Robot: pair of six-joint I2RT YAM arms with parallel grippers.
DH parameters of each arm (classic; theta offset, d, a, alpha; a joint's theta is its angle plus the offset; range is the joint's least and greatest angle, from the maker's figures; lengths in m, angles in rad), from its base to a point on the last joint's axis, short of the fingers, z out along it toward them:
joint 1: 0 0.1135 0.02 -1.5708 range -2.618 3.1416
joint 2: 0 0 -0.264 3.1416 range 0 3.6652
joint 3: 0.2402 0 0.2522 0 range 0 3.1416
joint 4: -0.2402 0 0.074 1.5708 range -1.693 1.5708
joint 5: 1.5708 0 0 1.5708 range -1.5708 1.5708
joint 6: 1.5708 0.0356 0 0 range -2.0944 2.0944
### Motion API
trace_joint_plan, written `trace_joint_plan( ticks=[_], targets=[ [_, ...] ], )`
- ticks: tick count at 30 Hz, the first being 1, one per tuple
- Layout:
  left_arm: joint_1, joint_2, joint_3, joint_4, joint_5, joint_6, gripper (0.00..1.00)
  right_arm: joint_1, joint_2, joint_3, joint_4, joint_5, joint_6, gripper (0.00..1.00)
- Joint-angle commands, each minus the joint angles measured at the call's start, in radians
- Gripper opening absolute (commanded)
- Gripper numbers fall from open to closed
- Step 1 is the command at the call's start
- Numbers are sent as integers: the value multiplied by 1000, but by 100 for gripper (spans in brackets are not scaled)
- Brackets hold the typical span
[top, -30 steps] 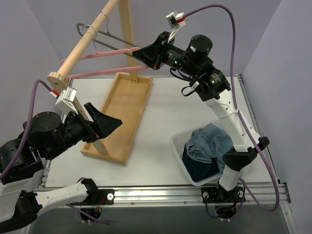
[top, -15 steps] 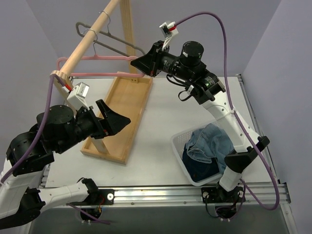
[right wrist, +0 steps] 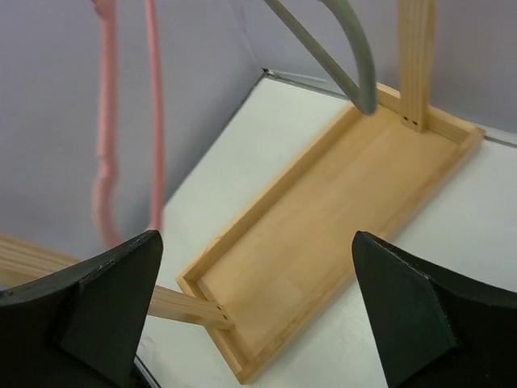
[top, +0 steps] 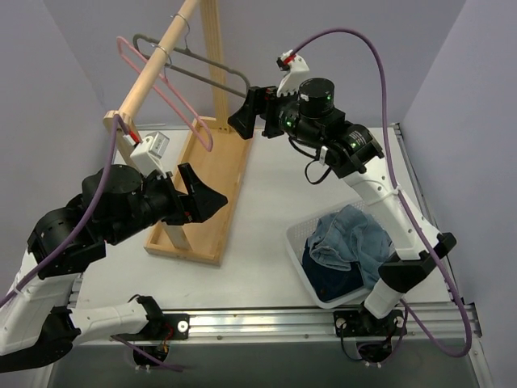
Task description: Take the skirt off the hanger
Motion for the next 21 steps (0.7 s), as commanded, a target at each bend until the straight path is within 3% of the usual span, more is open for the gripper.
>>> trace_joint_plan(
  ticks=[1,7,13,21],
  targets=[
    [-1,-25,9,13,-7,25,94,5,-83,-41,-89,116,-33,100],
    [-1,-192,-95,63,-106,-19,94,3,-230,-212,-101,179,-22,100],
    [-1,-302,-160,13,-166,-36,94,-5,-357,-423,-141,272,74,100],
    [0,-334,-186,137,-145,212,94,-17,-489,-677,-178,292,228,100]
  ],
)
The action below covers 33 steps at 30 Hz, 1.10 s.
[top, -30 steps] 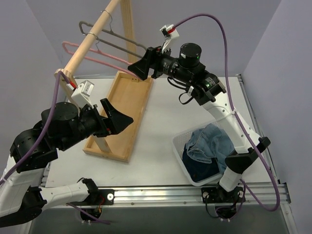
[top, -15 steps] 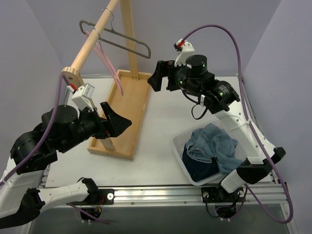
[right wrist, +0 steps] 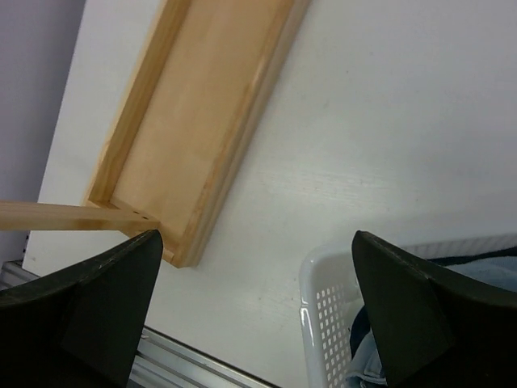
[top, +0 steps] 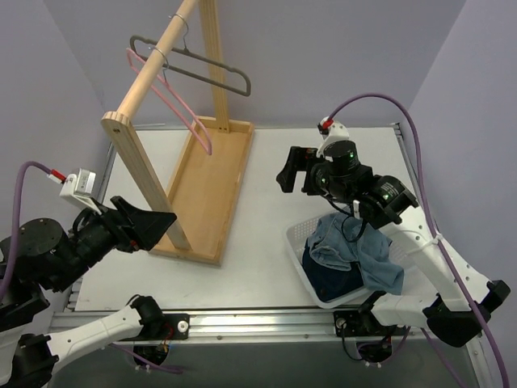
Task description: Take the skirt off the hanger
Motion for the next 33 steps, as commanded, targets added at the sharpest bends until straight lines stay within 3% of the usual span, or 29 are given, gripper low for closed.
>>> trace_joint_plan(
  ticks=[1,5,12,19,25,33],
  targets=[
    [2,33,16,133,12,181,94,-8,-48,-45,-38,66,76,100],
    [2,92,56,219,88,371,94,-13,-75,-37,-95,120,81,100],
    [-3,171,-9,317,337,433,94,-79,-95,-28,-149,128,76,100],
    [-76,151,-168,388,282,395,94,-81,-221,-125,-150,111,122,100],
    [-84,-7,-443,518,205,298,94,-53,-460,-419,20,157,159,100],
    [-89,-128,-647,571,311,160,94,-51,-676,-550,-32,254,263,100]
  ],
)
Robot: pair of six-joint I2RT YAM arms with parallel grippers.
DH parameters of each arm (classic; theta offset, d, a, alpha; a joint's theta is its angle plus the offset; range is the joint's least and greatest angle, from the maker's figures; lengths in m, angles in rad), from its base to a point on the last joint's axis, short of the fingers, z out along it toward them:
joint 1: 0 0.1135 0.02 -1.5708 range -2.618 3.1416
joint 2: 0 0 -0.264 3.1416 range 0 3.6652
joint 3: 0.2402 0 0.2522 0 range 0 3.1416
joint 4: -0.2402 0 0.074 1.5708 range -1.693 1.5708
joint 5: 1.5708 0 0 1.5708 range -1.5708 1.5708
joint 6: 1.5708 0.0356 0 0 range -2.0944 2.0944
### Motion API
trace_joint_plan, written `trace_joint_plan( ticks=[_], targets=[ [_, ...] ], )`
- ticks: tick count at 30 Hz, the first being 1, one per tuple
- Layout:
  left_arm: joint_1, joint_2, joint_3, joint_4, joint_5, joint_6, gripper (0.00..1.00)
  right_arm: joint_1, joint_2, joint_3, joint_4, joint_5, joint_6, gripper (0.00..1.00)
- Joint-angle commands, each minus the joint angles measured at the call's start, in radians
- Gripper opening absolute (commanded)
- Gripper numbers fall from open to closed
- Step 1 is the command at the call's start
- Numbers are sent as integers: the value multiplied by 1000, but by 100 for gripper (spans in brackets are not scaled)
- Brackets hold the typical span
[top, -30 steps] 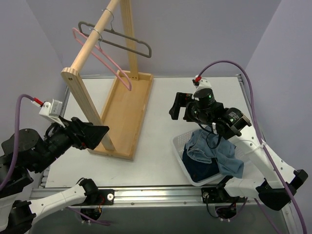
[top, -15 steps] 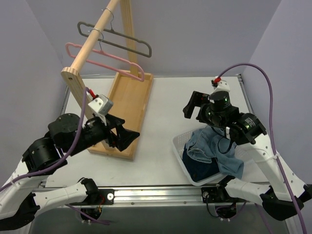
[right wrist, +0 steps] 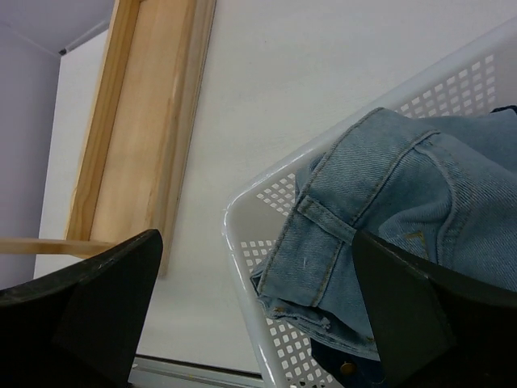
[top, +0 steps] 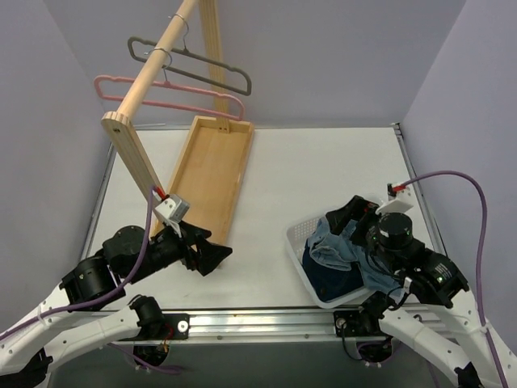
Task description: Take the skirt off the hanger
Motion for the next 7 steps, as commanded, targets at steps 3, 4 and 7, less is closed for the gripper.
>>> trace_joint_plan(
  ticks=[3,4,7],
  targets=[
    [-7,-105,-101,126,78,-67,94,4,-145,-32,-31,104,60,100],
    [-7,-123,-119,139,78,-67,94,4,-165,-39,-38,103,62,100],
    [-7,-185,-134,153,105,-76,94,3,-251,-61,-35,80,66,100]
  ],
)
